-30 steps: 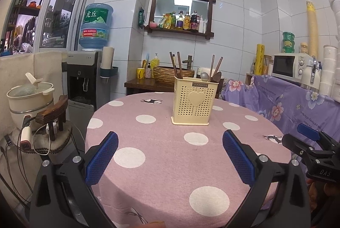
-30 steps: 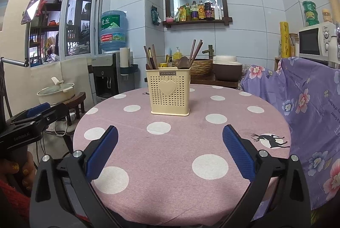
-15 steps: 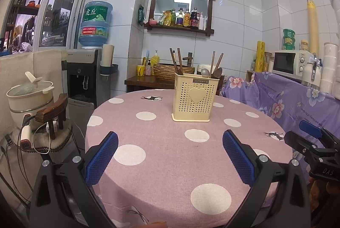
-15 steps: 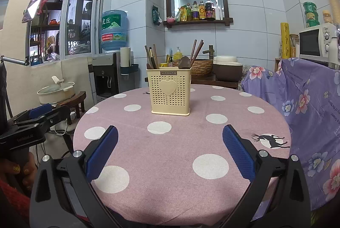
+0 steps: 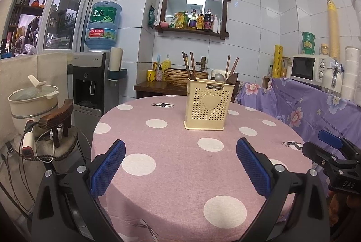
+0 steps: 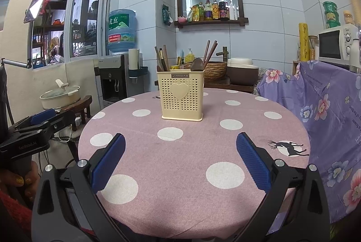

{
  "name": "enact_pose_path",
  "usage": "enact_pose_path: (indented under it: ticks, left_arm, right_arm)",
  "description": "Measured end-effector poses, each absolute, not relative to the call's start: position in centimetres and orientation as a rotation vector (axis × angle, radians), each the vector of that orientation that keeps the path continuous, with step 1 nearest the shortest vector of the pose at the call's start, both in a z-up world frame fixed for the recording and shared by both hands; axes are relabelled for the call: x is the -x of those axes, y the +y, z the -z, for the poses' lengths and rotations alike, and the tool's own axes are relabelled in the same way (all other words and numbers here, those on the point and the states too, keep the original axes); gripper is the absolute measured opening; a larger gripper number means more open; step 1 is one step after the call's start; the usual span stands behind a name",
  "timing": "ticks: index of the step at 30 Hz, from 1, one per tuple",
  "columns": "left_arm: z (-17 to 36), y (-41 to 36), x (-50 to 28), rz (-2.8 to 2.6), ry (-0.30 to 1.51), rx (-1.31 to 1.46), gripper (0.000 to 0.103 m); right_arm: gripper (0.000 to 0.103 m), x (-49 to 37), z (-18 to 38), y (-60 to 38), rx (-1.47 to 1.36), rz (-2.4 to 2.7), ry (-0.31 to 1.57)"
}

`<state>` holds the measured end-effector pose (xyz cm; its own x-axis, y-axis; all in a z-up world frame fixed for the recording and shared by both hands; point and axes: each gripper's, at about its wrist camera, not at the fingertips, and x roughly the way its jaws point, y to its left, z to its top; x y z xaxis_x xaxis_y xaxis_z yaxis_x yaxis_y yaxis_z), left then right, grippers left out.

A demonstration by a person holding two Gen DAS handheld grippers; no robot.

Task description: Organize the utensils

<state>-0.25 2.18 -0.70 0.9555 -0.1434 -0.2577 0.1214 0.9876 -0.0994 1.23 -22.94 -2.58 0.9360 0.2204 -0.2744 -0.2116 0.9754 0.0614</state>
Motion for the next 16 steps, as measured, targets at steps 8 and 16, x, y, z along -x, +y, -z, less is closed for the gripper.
enact_pose_path:
  ticks: [8, 16]
  left_arm:
    - [0.91, 2.42, 0.19, 0.131, 0.267, 0.098, 0.098]
    - [0.82, 2.51, 0.03, 0.123, 0.281, 0.084, 0.098]
  right_arm:
    - [0.097, -1.52, 2.76, -23.18, -0.039, -0.221, 0.291]
    - [0.097, -1.49, 2.80, -23.15, -0.037, -0.222, 0.292]
